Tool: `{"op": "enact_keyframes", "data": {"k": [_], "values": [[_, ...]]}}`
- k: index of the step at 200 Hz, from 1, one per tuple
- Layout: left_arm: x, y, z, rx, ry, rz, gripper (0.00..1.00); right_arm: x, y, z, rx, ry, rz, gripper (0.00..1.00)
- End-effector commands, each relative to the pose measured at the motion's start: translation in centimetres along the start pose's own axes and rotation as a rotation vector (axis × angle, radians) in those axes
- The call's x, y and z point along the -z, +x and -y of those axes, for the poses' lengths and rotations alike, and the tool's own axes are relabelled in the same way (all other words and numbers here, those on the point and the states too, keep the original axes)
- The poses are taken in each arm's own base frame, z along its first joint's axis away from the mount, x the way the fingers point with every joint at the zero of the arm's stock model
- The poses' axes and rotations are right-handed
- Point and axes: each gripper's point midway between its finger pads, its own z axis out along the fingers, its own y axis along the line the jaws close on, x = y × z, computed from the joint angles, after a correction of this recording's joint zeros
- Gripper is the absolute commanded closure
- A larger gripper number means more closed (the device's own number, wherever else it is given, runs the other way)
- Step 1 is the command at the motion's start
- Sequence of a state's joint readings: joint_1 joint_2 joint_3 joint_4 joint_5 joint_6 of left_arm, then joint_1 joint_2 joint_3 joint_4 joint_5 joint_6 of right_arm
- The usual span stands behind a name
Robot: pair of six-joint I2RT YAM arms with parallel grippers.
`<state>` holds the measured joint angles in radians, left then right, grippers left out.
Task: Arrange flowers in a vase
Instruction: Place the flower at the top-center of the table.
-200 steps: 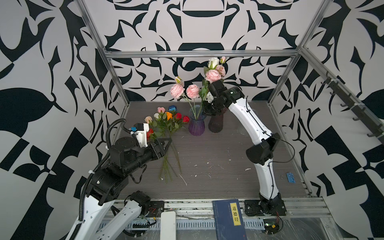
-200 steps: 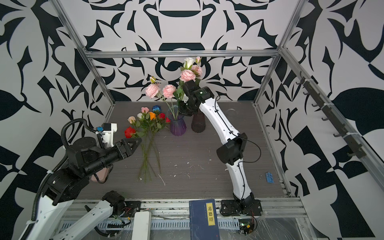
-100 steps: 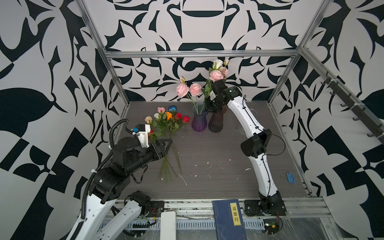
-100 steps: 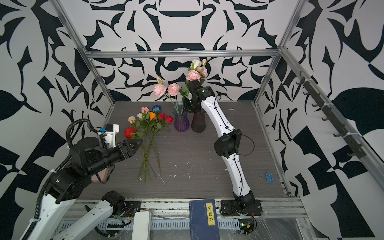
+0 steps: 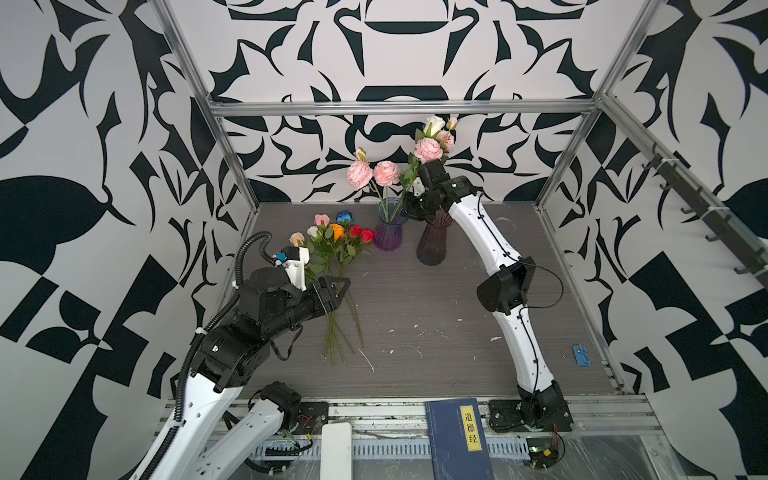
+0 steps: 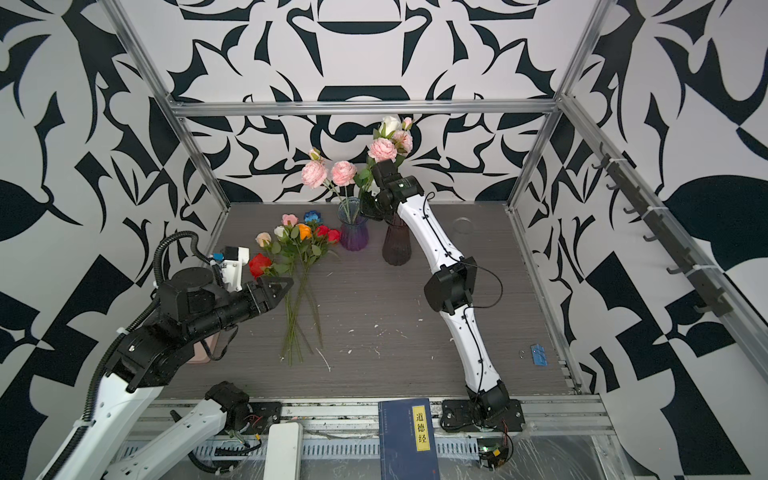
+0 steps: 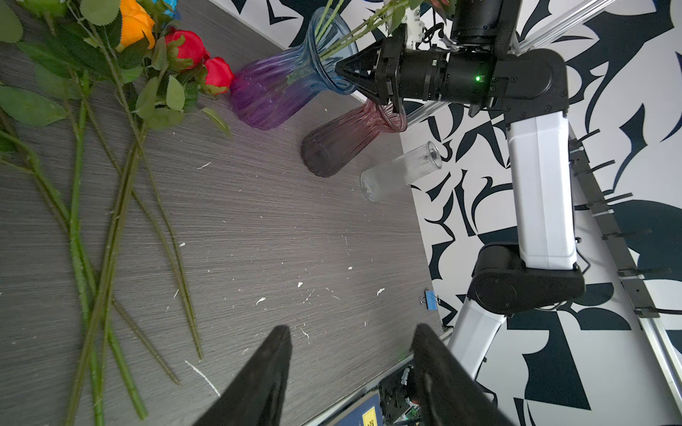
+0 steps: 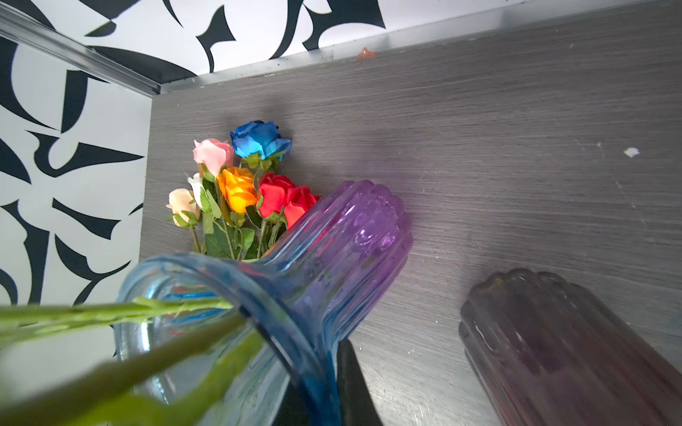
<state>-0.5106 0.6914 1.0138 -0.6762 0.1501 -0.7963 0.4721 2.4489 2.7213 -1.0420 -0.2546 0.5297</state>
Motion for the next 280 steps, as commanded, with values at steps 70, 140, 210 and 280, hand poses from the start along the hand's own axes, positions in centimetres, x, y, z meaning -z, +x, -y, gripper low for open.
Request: {"op": "enact_keyframes", "data": {"k": [70, 140, 210, 280], "values": [[-0.2, 0.1, -0.1, 0.01, -0.001, -0.006, 0.43, 5.7, -4.6, -5.4, 0.053, -0.165, 0.205, 0.75], [0.2, 0.1, -0.1, 0.01, -0.002, 0.001, 0.42, 6.6, -4.9, -6.1, 0.054, -0.187, 0.219, 0.58], [0.3, 0.0, 0.0, 0.013, 0.0, 0.004, 0.42, 9.6, -3.8, -6.7, 0.08, -0.185, 0.209, 0.55], [-0.5, 0.6, -0.6, 0.047, 0.027, 0.014, 0.42, 18.1, -0.8, -2.3, 0.056, -0.074, 0.243, 0.63]]}}
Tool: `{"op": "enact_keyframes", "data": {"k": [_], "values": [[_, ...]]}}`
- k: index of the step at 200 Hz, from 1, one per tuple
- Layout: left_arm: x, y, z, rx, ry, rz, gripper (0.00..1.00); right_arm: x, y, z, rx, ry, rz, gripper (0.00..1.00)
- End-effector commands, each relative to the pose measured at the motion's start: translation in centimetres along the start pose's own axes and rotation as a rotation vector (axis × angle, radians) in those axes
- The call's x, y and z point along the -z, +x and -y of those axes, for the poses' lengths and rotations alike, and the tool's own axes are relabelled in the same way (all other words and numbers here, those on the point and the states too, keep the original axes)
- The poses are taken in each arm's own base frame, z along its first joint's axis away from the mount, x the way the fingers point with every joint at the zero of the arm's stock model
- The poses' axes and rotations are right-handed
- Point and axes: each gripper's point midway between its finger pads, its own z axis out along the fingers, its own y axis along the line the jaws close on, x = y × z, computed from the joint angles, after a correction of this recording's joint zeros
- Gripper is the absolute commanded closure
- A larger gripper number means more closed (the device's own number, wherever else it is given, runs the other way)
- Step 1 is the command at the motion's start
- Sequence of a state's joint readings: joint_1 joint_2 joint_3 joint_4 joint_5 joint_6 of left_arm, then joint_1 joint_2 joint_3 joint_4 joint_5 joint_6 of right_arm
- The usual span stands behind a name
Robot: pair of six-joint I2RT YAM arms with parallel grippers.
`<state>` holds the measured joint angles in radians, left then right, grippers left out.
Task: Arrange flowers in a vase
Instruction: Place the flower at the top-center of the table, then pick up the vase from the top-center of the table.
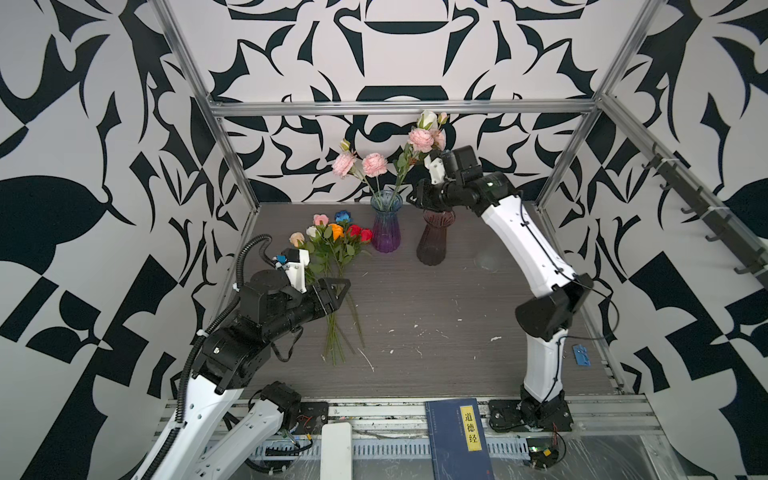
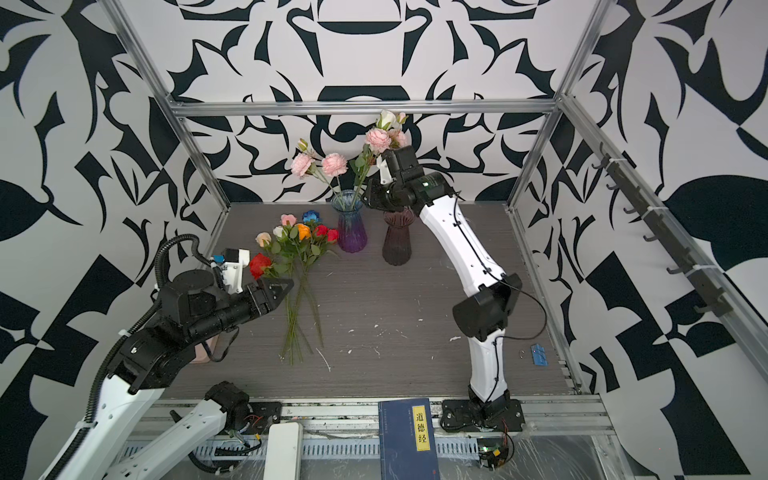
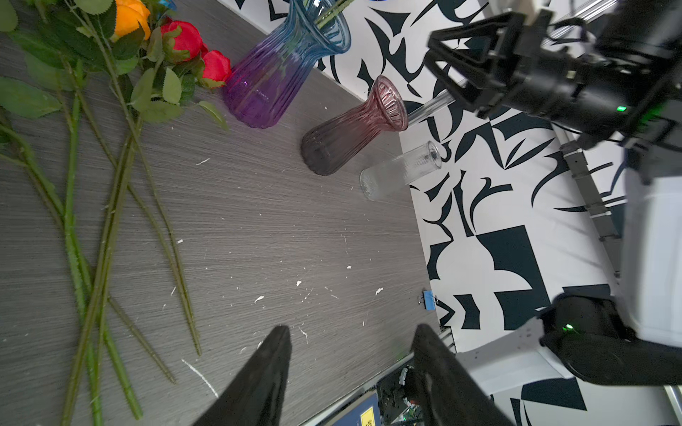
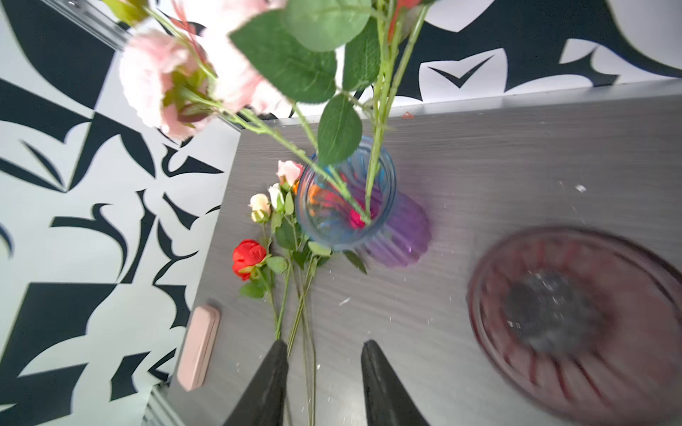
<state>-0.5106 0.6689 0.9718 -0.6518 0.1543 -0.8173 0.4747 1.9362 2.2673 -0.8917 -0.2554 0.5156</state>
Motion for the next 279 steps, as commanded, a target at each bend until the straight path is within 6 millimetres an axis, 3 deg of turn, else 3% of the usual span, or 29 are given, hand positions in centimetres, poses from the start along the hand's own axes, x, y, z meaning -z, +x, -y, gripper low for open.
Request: {"op": "enact_keyframes", "data": {"k": [1, 20, 46, 67, 110, 152, 166, 194, 219, 236, 279], "values": [[-0.3, 0.1, -0.1, 0.027, 0.021, 0.013, 0.43, 3.7, -1.6, 2.0, -0.01, 0.036, 0.067, 0.63], [-0.6, 0.3, -0.4, 0.044, 0.028, 0.015, 0.43, 4.3, -1.3, 6.0, -0.054, 0.121, 0.027, 0.63], [-0.9, 0.5, -0.6, 0.048, 0.025, 0.004, 0.42, 4.3, -0.7, 10.4, -0.063, 0.238, -0.032, 0.54], [-1.8, 0.9, -1.1, 0.044, 0.003, -0.025, 0.42, 3.1, -0.1, 12.6, -0.027, 0.309, -0.097, 0.49], [-3.5, 1.2, -0.7, 0.044, 0.008, -0.095, 0.43, 0.2, 0.9, 15.1, -0.037, 0.362, -0.166, 0.5], [-5.5, 0.9, 0.2, 0.03, 0.022, -0.151, 0.42, -2.2, 1.3, 15.9, -0.065, 0.351, -0.196, 0.55], [-5.9, 0.7, 0.4, 0.031, 0.027, -0.153, 0.43, -2.5, 1.3, 16.0, -0.072, 0.351, -0.198, 0.62], [-5.9, 0.3, 0.5, 0.024, 0.026, -0.141, 0.43, -2.3, 1.7, 16.0, -0.077, 0.35, -0.204, 0.86], [-5.8, 0.5, 0.3, 0.024, 0.022, -0.141, 0.43, -1.1, 2.3, 15.7, -0.074, 0.355, -0.206, 1.0], [-5.6, 0.6, 0.1, 0.027, 0.021, -0.139, 0.43, 0.3, 3.2, 15.1, -0.07, 0.344, -0.209, 1.0], [-5.1, 0.7, -0.2, 0.028, 0.019, -0.119, 0.42, 5.3, 9.2, 11.8, -0.074, 0.252, -0.262, 1.0]]}}
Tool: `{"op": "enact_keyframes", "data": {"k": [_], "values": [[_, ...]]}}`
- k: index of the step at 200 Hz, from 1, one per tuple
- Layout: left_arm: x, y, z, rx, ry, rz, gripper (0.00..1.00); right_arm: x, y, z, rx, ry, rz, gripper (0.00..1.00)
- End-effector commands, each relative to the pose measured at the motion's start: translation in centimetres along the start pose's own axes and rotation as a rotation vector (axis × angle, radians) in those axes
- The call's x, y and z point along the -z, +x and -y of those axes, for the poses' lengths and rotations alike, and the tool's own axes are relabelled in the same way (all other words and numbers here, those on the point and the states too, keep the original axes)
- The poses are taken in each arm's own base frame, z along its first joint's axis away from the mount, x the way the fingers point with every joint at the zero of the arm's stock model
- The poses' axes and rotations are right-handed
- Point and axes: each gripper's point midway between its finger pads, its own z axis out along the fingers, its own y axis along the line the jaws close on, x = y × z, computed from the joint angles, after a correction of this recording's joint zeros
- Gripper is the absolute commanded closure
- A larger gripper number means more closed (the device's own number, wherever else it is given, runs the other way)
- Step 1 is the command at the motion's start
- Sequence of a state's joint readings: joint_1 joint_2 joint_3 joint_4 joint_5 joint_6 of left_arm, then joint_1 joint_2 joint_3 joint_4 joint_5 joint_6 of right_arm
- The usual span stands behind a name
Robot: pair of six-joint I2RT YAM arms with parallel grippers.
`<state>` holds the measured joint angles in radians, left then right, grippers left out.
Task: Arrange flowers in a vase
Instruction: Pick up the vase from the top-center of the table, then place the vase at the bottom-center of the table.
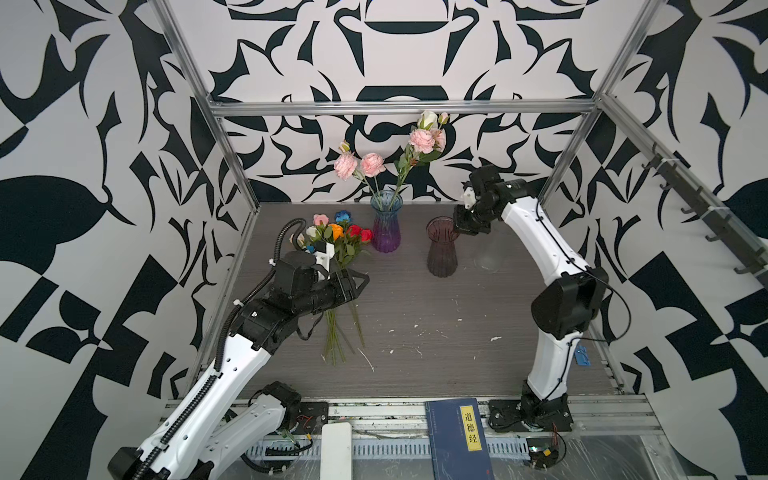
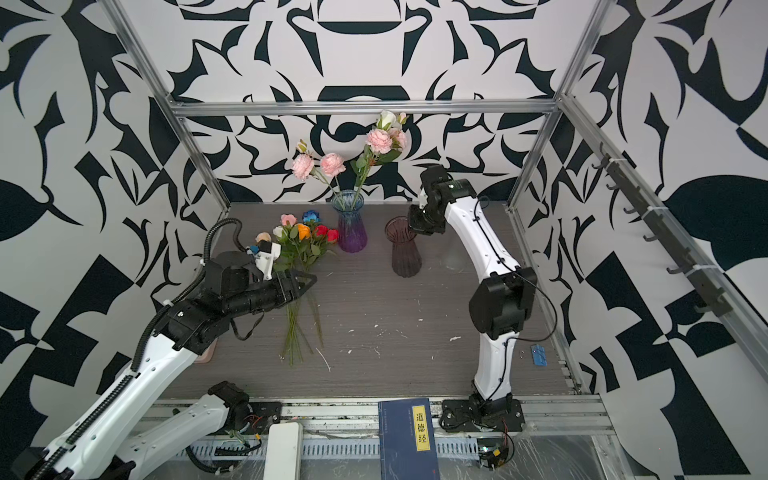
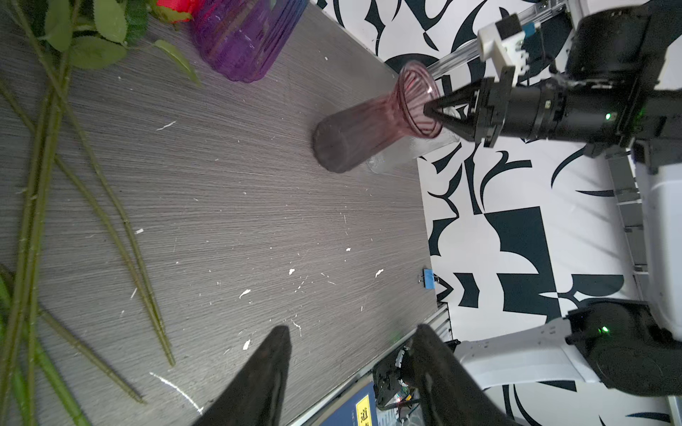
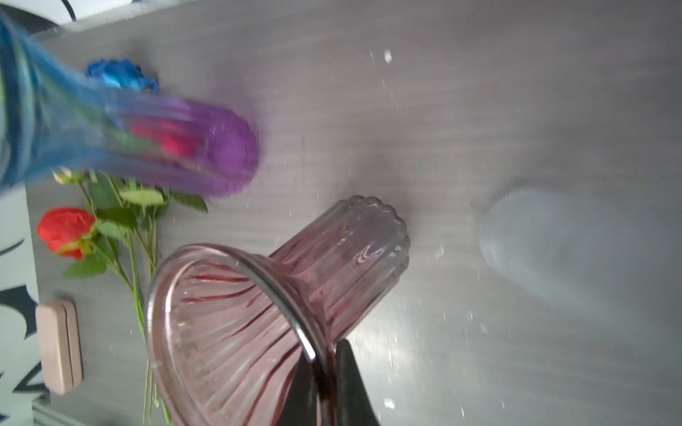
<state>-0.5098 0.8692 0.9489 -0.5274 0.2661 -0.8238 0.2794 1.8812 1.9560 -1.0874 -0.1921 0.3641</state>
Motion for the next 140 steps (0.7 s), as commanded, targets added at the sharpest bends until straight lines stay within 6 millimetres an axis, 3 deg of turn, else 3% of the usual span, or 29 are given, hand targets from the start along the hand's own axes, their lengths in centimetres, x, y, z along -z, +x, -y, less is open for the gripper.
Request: {"op": "enact_keyframes", "data": {"k": [1, 37, 71, 96, 140], "values": [[0.5, -0.3, 0.2, -0.008, 0.012, 0.026, 0.42, 5.1, 3.8, -2.0, 0.033, -0.09, 0.023, 1.0], [0.0, -0.3, 0.2, 0.0, 0.023, 0.02, 0.42, 8.0, 12.1, -2.3, 0.013, -0.148, -0.033, 1.0], [-0.7, -1.0, 0.7, -0.002, 0.029, 0.017, 0.42, 8.4, 17.8, -2.6, -0.055, -0.227, -0.078, 1.0], [-1.4, -1.4, 0.8, -0.008, 0.021, 0.012, 0.41, 8.4, 19.6, -2.4, -0.073, -0.234, -0.075, 1.0], [-2.4, -1.9, 1.3, -0.021, 0.018, -0.029, 0.41, 8.0, 20.1, -1.6, -0.065, -0.216, -0.067, 1.0]]}}
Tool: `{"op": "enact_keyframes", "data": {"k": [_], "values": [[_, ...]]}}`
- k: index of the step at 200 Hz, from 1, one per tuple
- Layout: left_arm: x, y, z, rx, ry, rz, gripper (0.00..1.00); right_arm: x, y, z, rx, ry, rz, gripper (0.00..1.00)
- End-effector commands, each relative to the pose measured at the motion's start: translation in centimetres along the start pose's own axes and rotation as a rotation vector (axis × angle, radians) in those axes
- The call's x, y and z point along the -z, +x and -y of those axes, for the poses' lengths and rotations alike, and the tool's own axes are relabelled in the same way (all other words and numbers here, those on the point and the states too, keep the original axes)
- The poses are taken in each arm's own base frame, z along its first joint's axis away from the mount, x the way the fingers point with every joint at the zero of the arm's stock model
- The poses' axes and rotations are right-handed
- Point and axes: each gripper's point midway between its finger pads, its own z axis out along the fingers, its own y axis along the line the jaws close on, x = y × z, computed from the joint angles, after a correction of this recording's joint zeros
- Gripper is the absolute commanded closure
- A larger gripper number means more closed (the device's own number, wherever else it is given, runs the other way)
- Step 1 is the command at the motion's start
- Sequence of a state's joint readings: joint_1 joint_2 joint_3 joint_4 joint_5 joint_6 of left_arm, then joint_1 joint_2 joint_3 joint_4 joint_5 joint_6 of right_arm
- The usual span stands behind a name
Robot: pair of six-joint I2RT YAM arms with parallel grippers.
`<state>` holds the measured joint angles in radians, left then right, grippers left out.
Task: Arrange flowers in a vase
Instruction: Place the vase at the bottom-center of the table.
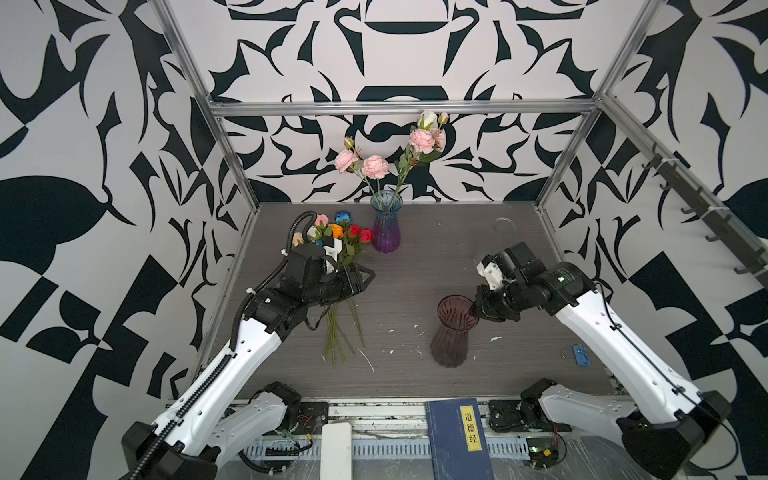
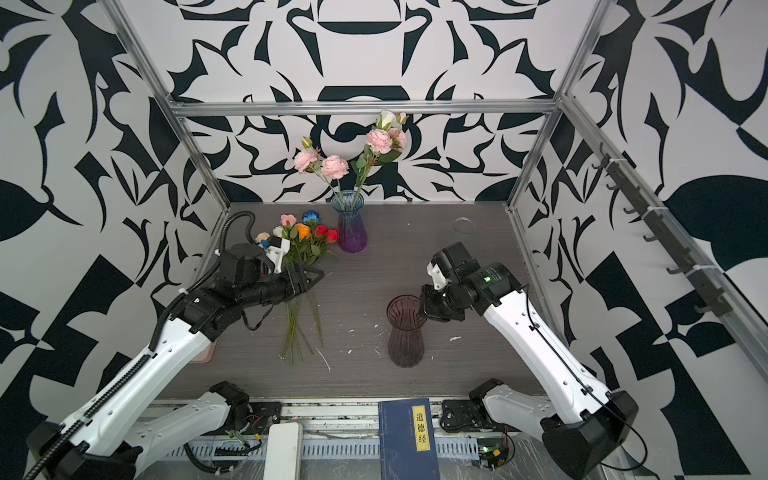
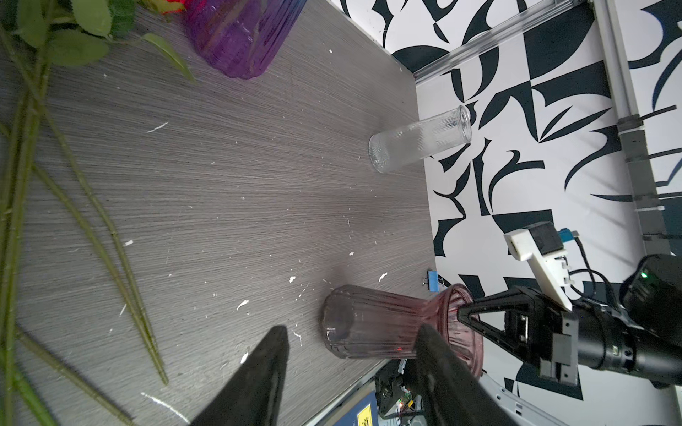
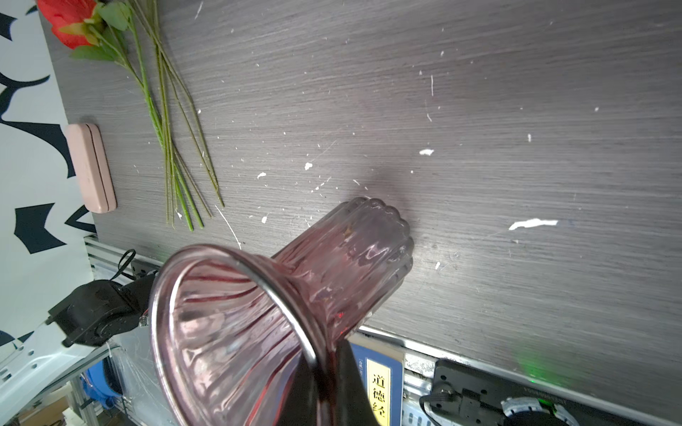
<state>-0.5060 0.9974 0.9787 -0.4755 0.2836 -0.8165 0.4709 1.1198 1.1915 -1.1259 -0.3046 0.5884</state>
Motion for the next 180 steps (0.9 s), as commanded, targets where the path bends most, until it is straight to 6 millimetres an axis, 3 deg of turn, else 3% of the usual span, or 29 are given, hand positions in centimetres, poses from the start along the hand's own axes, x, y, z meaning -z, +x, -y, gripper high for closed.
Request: {"op": "enact_keyframes", "data": {"k": [1, 70, 78, 98, 111, 141, 153, 180], "values": [[0.5, -1.0, 1.7, -0.033, 0.04, 0.011, 0.41, 0.9, -1.6, -1.8, 0.014, -0.085, 0.092, 1.0], [0.3, -1.8, 1.4, -0.037, 0.022, 0.022, 0.41, -0.3, -1.5, -1.7, 0.004, -0.122, 0.103, 1.0], [0.2, -2.0, 1.3, -0.038, 0.016, 0.014, 0.4, -0.2, -1.6, -1.9, 0.007, -0.126, 0.105, 0.92], [-0.1, -2.9, 1.0, -0.036, -0.002, -0.007, 0.4, 0.2, -1.8, -2.4, 0.025, -0.146, 0.117, 0.59], [-0.4, -3.9, 1.0, -0.035, -0.002, -0.009, 0.4, 1.0, -2.2, -2.4, 0.042, -0.139, 0.146, 0.46], [-1.5, -7.1, 1.4, -0.051, -0.016, -0.005, 0.4, 3.5, -3.6, -2.5, 0.056, -0.156, 0.222, 0.43], [-3.2, -8.2, 1.0, -0.053, -0.038, -0.031, 0.41, 4.3, -4.2, -2.2, 0.056, -0.158, 0.247, 0.42], [-5.3, -10.2, 0.6, -0.062, -0.054, -0.04, 0.41, 3.9, -4.8, -0.1, 0.02, -0.133, 0.26, 0.42]]}}
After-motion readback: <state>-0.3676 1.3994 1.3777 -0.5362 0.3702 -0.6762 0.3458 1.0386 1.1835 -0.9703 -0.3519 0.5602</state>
